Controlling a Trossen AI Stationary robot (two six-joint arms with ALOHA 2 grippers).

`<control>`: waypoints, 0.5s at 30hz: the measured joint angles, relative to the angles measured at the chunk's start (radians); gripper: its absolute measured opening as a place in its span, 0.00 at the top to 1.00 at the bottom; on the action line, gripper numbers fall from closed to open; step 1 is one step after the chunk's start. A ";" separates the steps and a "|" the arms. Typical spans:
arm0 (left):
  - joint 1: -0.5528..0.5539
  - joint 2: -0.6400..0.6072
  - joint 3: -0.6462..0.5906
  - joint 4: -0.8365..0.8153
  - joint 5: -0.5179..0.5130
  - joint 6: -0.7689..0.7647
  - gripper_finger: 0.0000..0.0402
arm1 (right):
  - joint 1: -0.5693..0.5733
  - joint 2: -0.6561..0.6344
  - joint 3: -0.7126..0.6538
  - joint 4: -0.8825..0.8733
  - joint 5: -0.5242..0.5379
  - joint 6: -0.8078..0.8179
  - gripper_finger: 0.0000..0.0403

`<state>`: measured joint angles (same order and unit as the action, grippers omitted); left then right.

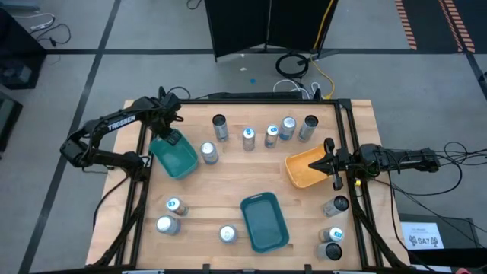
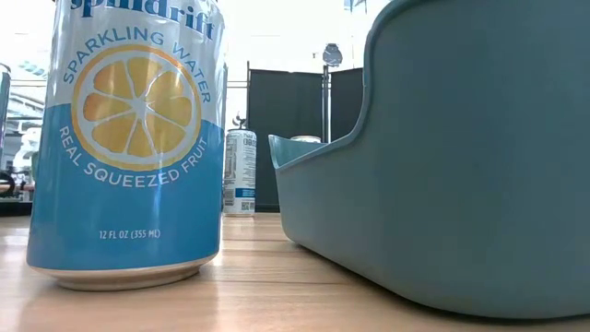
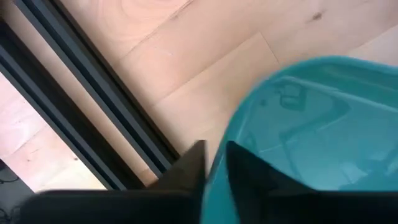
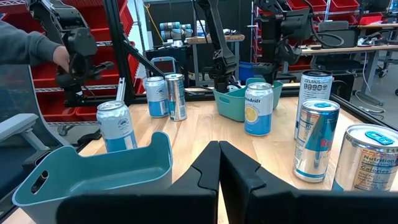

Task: Sort soda cans
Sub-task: Move the green bin to the middle left of the table

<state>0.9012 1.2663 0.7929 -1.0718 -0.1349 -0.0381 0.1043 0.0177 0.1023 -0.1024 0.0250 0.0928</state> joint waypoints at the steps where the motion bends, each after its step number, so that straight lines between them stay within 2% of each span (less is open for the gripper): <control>1: 0.000 -0.001 0.000 -0.003 0.000 -0.002 0.94 | 0.000 0.000 0.000 0.000 0.000 0.000 1.00; 9: -0.011 -0.001 0.002 -0.042 0.048 -0.121 0.96 | 0.000 0.000 0.000 0.000 0.000 0.000 1.00; 15: -0.068 -0.002 0.003 -0.078 0.077 -0.238 0.98 | 0.000 0.000 0.000 0.000 0.000 0.000 1.00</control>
<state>0.8337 1.2648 0.7956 -1.1495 -0.0576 -0.2765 0.1046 0.0177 0.1022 -0.1020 0.0252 0.0925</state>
